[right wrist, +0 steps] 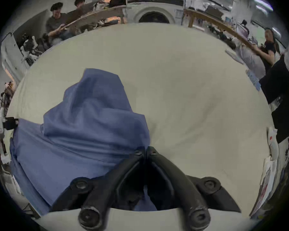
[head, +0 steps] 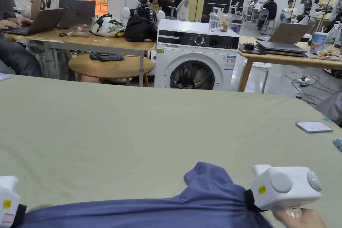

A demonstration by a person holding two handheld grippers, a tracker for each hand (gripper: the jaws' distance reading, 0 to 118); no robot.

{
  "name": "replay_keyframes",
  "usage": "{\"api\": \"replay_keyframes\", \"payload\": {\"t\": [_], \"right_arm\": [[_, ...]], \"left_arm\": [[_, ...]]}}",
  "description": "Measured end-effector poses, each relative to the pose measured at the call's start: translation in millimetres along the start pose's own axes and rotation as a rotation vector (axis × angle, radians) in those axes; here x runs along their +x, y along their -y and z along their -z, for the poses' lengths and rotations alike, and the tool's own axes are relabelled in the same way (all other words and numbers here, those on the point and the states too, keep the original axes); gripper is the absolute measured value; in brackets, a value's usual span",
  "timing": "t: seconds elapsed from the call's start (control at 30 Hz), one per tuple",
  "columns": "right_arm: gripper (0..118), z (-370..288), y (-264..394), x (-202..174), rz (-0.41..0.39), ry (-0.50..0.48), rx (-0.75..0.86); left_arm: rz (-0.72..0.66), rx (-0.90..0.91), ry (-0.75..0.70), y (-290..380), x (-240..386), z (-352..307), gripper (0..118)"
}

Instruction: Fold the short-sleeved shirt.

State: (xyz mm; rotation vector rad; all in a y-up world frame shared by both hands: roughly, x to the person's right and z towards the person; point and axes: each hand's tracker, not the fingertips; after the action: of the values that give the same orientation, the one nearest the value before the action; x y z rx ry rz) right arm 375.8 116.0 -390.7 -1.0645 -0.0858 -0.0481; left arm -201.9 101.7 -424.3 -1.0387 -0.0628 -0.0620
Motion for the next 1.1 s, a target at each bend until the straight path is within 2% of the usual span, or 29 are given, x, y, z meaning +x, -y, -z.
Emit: {"api": "replay_keyframes", "payload": {"t": [0.03, 0.13, 0.2, 0.3, 0.37, 0.47, 0.53, 0.67, 0.73, 0.8, 0.9, 0.93, 0.97, 1.0, 1.1], "right_arm": [[0, -6, 2, 2, 0.014, -0.01, 0.025], [0, -53, 20, 11, 0.103, -0.068, 0.166], [0, -94, 45, 13, 0.102, -0.128, 0.236], [0, -153, 105, 7, 0.084, -0.124, 0.319], [0, -182, 152, 3, 0.106, -0.089, 0.363], [0, -201, 217, 1, 0.173, -0.123, 0.362], [0, -199, 247, 0, 0.204, -0.102, 0.328], [0, -192, 287, -4, 0.202, -0.069, 0.309], [0, -187, 296, -3, 0.231, -0.075, 0.303], [0, -175, 301, 0, 0.228, -0.074, 0.298], [7, -167, 304, -7, 0.192, -0.05, 0.295], [28, -169, 302, -12, 0.157, -0.032, 0.311], [45, -171, 301, -14, 0.14, 0.001, 0.331], [51, -175, 299, -16, 0.127, 0.006, 0.352], [51, -196, 284, -21, 0.098, -0.011, 0.465]], "left_arm": [[0.001, 0.004, 0.004, -2, -4, -5, 0], [-0.046, 0.174, 0.124, 13, -19, -52, 0], [-0.031, 0.281, 0.191, 29, -30, -98, 0], [0.026, 0.37, 0.22, 69, -37, -156, 0], [0.01, 0.376, 0.229, 104, -43, -178, 0], [0.006, 0.328, 0.243, 149, -51, -179, 0], [-0.002, 0.289, 0.236, 173, -55, -169, 0], [-0.074, 0.222, 0.264, 201, -65, -147, 0], [-0.09, 0.23, 0.262, 209, -65, -147, 0], [-0.098, 0.239, 0.263, 213, -64, -143, 0], [-0.109, 0.289, 0.266, 215, -69, -141, 0], [-0.112, 0.313, 0.263, 215, -69, -144, 16], [-0.115, 0.372, 0.249, 214, -68, -150, 37], [-0.102, 0.409, 0.234, 211, -65, -158, 50], [-0.017, 0.591, 0.286, 205, -49, -196, 53]]}}
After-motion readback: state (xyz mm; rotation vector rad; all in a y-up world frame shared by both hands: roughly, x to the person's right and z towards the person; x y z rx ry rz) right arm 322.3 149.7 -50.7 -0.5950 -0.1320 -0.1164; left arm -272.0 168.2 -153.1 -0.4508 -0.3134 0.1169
